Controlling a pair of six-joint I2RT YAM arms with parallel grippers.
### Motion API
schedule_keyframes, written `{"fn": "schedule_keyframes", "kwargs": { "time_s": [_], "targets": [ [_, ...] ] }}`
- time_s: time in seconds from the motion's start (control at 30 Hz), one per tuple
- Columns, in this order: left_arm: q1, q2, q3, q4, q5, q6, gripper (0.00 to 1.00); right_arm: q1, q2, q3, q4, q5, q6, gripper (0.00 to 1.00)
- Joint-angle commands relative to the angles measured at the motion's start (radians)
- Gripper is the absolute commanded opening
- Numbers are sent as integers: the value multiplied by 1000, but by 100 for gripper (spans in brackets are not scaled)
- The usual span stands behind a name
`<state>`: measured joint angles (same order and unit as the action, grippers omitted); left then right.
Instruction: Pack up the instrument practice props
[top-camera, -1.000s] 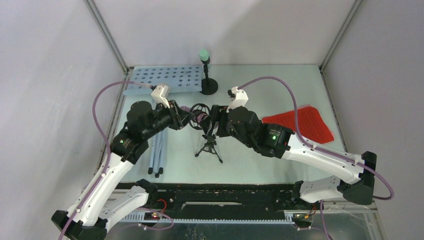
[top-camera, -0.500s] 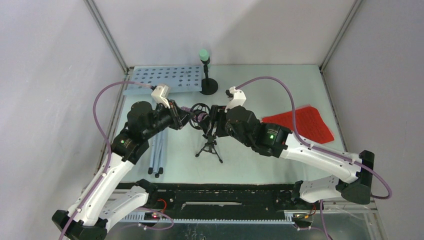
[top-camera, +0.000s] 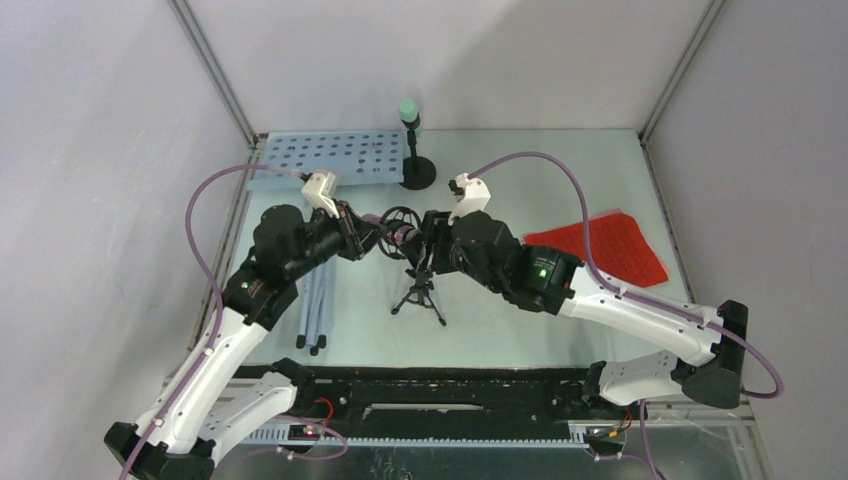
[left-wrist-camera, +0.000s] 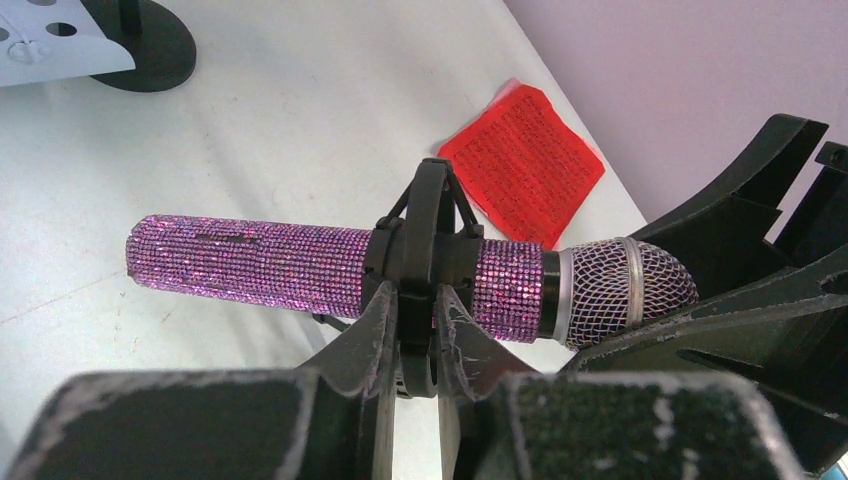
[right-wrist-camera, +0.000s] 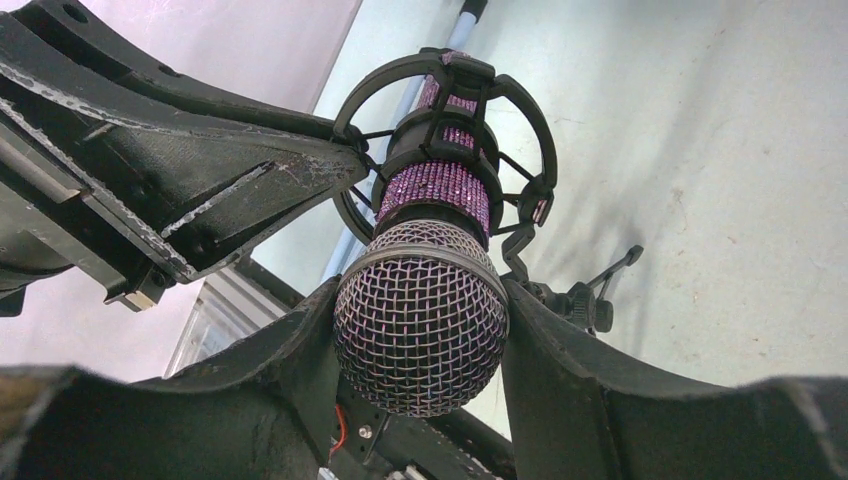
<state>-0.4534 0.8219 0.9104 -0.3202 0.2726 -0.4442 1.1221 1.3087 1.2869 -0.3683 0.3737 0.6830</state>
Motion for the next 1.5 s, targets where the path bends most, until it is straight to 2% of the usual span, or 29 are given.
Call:
{"fn": "schedule_keyframes", "kwargs": {
  "time_s": [0.0, 0.63, 1.1, 1.47],
  "targets": [
    [8, -12, -34, 10, 16, 10, 1, 9, -42, 38, 0, 40, -46, 31],
    [13, -32, -42, -14, -19, 30, 0, 21, -171, 38, -148, 1, -48, 19],
    [13, -32, -30, -42, -73, 53, 0, 38, -275, 38, -283, 38, -108, 15],
    [13, -29, -8, -53, -63, 74, 0, 33, -428, 59, -308, -50, -143, 9]
  ]
}}
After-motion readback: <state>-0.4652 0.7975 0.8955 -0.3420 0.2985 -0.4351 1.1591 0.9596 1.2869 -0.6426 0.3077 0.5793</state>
